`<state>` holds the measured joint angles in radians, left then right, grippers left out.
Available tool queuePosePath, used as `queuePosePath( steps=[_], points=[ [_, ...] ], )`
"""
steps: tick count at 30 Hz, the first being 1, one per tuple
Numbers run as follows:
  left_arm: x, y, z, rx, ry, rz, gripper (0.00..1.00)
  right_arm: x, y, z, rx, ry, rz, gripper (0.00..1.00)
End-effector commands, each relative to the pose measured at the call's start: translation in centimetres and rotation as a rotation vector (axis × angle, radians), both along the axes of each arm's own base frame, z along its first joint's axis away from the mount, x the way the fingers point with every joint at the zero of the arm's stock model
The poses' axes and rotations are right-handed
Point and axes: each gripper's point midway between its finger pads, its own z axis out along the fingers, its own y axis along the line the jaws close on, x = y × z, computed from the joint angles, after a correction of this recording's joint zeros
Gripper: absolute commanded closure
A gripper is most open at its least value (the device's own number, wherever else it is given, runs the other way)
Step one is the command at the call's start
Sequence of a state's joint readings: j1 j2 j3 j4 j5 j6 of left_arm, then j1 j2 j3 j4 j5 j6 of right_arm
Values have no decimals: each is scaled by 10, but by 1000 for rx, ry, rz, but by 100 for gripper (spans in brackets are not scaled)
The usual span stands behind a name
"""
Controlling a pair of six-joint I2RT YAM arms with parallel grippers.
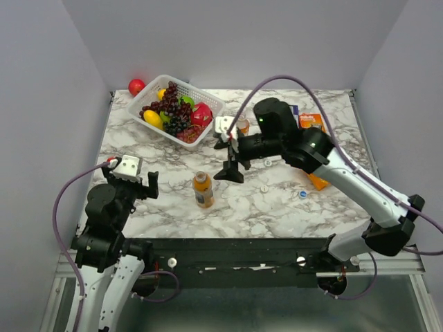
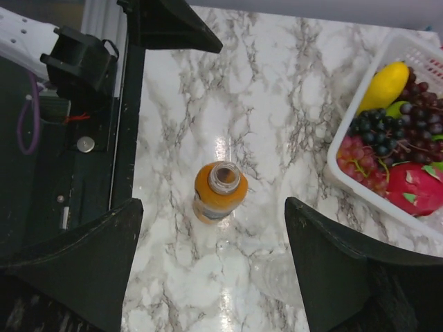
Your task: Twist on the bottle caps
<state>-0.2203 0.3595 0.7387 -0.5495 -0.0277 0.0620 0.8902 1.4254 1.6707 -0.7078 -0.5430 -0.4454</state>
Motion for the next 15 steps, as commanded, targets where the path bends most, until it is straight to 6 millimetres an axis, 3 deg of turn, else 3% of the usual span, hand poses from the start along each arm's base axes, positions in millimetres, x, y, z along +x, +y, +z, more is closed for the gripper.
queuePosePath(
  steps=[1,3,4,8,15],
  points=[
    [-15,14,3,-49,14,76,1,2,41,-29,-58,58,10,12],
    [-17,23,12,-52,-2,120,1,5,56,-31,-44,69,-1,14],
    [-18,25,14,-52,-10,131,1,11,65,-44,-65,98,-21,17],
    [-23,24,16,-60,-37,118,1,29,78,-58,-89,99,-75,26],
    [-19,23,16,-55,-41,117,1,25,76,-78,-133,134,-63,29]
  ],
)
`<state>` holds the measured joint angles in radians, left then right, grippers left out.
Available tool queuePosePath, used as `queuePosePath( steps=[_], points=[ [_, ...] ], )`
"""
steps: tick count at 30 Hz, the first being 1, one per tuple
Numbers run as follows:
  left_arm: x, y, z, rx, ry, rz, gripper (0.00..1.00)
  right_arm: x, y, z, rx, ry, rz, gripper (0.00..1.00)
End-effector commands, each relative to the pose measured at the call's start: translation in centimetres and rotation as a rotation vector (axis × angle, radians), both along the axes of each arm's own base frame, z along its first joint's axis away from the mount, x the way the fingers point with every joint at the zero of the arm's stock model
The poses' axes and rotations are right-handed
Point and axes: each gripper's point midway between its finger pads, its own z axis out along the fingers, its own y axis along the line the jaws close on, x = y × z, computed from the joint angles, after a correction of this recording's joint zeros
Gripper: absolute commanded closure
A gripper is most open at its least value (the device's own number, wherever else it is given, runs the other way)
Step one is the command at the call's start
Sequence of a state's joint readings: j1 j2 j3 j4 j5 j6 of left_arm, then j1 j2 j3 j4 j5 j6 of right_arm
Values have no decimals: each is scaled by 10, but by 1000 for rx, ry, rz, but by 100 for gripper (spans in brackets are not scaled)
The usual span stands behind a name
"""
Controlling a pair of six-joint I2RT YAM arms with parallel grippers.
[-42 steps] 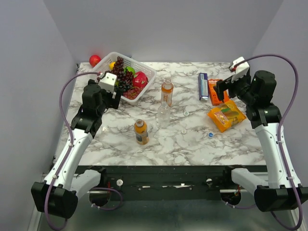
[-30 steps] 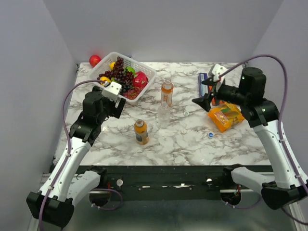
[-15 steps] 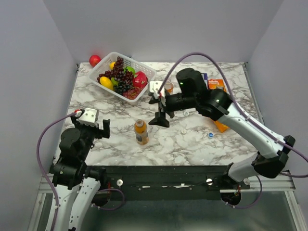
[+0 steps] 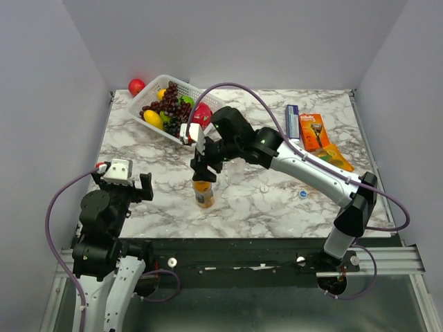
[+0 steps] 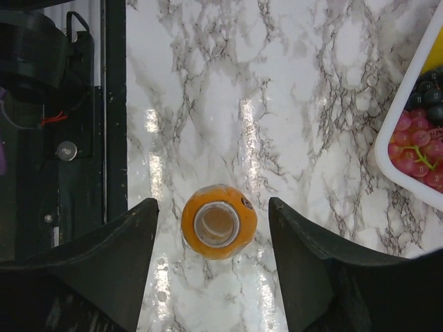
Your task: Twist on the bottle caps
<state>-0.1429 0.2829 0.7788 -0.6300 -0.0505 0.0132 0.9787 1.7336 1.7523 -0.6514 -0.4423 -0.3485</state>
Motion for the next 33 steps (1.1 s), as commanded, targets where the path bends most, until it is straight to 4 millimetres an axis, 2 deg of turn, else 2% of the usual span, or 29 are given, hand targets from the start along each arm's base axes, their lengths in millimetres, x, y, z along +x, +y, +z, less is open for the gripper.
queuePosePath(
  steps=[1,8,24,30,33],
  points=[
    [1,1,4,-1,-10,6,1,1,1,3,11,-1,-24,31],
    [8,-5,3,15,-2,-31,1,2,0,-16,-36,0,-33,37],
    [20,-16,-3,38,24,-92,1,5,-3,-46,-106,21,-55,39],
    [23,-21,-7,42,28,-125,1,5,-5,-54,-125,32,-60,50],
    [24,-32,-14,47,36,-186,1,3,-7,-53,-125,30,-61,69]
  ],
)
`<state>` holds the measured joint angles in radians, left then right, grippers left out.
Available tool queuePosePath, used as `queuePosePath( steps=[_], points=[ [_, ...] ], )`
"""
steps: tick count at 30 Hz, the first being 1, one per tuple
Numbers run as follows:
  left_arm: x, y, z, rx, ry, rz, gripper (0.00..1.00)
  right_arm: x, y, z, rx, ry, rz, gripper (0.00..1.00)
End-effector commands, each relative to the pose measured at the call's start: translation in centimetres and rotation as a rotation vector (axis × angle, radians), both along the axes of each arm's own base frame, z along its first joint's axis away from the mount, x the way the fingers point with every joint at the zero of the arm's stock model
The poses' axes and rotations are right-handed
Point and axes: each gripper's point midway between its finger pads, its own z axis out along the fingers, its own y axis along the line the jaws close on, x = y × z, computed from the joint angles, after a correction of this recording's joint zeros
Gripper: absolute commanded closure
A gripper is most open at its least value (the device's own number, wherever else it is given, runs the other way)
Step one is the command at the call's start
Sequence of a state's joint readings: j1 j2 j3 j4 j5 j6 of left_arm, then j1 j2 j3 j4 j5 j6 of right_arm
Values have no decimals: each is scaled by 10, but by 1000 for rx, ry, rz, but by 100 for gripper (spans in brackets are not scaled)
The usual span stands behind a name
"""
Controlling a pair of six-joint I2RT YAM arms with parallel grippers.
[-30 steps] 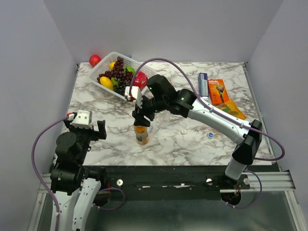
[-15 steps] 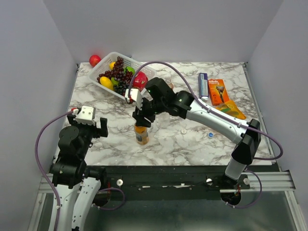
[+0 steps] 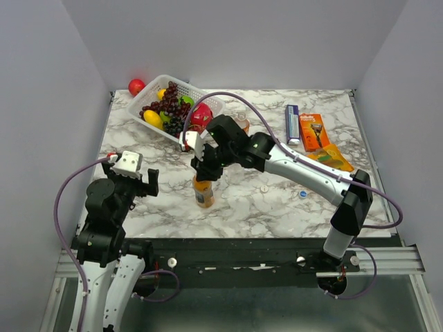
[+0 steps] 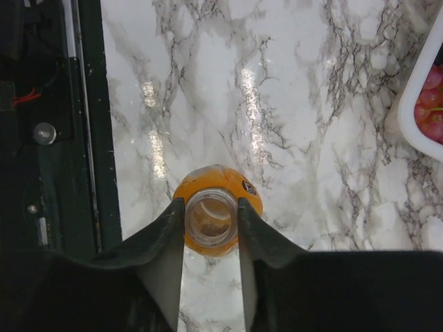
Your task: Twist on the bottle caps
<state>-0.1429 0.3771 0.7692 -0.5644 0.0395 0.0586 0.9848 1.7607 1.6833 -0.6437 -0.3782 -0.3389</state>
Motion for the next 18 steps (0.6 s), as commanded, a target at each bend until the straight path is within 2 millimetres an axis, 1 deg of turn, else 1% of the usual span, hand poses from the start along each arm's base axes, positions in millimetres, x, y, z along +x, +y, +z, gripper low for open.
queuePosePath(
  steps=[1,3,4,5,6,7,8,10,11,12,13,14,16,17,18],
  points=[
    [3,-23,-10,6,8,-138,1,-1,-2,-11,-30,3,-15,83],
    [1,-36,-20,6,24,-221,1,1,-4,-1,-19,-16,-28,96],
    [0,-42,-24,18,27,-265,1,4,-4,6,-13,-32,-35,99],
    [-6,-58,-28,6,23,-364,1,4,-8,9,-29,-40,-38,99],
    [-10,-64,-30,17,29,-414,1,4,-9,14,-34,-47,-37,99],
    [-14,-73,-30,33,17,-486,1,7,-7,31,-10,-67,-33,99],
    [-19,-83,-34,34,3,-562,1,4,-12,33,-25,-54,-19,99],
    [-24,-94,-40,38,-14,-646,1,5,-12,45,-15,-50,-23,99],
    [-26,-98,-49,69,-25,-696,1,5,-13,56,-1,-40,-28,99],
    [-33,-106,-52,62,-31,-765,1,4,-13,61,4,-33,-33,99],
    [-34,-109,-54,59,-32,-788,1,5,-13,64,7,-28,-39,99],
    [-34,-112,-59,48,-32,-806,1,5,-14,76,28,-9,-47,99],
    [-37,-119,-60,18,-36,-852,1,3,-13,87,46,8,-55,99],
    [-34,-122,-63,8,-47,-867,1,1,-15,89,43,25,-68,99],
    [-34,-124,-64,-20,-36,-870,1,2,-15,98,58,19,-73,99]
  ],
)
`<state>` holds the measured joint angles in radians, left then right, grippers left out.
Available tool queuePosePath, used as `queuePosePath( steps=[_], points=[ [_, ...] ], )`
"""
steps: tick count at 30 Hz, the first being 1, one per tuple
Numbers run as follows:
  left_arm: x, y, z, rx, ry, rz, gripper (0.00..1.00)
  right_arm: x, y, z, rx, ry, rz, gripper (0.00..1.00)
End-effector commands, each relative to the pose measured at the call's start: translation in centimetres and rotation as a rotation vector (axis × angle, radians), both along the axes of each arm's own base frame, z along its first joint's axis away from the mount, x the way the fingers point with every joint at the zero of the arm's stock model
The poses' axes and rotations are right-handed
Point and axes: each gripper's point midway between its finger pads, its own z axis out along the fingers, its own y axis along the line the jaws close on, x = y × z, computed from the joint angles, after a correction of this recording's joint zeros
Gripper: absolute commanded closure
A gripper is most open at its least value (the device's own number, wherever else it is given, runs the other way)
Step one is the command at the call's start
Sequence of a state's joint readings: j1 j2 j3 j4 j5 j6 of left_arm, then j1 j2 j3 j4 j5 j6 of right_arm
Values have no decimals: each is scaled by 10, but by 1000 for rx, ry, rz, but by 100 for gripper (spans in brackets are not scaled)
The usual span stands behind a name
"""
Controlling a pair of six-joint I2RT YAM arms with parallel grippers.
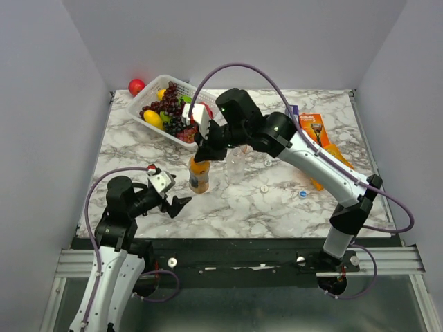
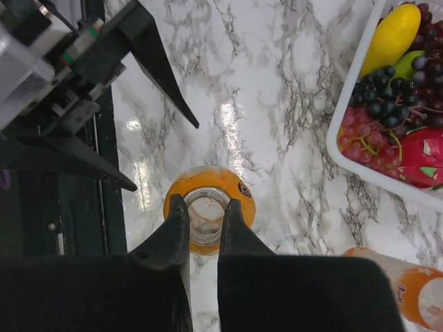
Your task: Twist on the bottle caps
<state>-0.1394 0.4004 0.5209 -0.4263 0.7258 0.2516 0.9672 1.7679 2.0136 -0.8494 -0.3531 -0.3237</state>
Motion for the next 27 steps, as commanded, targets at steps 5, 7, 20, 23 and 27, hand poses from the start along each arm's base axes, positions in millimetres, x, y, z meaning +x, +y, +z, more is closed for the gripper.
queuePosePath(
  steps=[5,7,20,23,27],
  points=[
    [4,-31,9,-136,-64,-193,1,-13,-14,9,-23,80,-19,99],
    [4,-34,7,-160,-37,-209,1,-15,-14,7,-26,88,-17,99],
    [16,-65,-10,-164,-9,-344,1,-22,-7,34,51,92,20,99],
    [18,-69,-13,-160,-5,-358,1,-24,-8,35,53,96,28,99],
    [25,-70,-9,-169,-29,-332,1,-26,-8,31,47,112,36,99]
  ],
)
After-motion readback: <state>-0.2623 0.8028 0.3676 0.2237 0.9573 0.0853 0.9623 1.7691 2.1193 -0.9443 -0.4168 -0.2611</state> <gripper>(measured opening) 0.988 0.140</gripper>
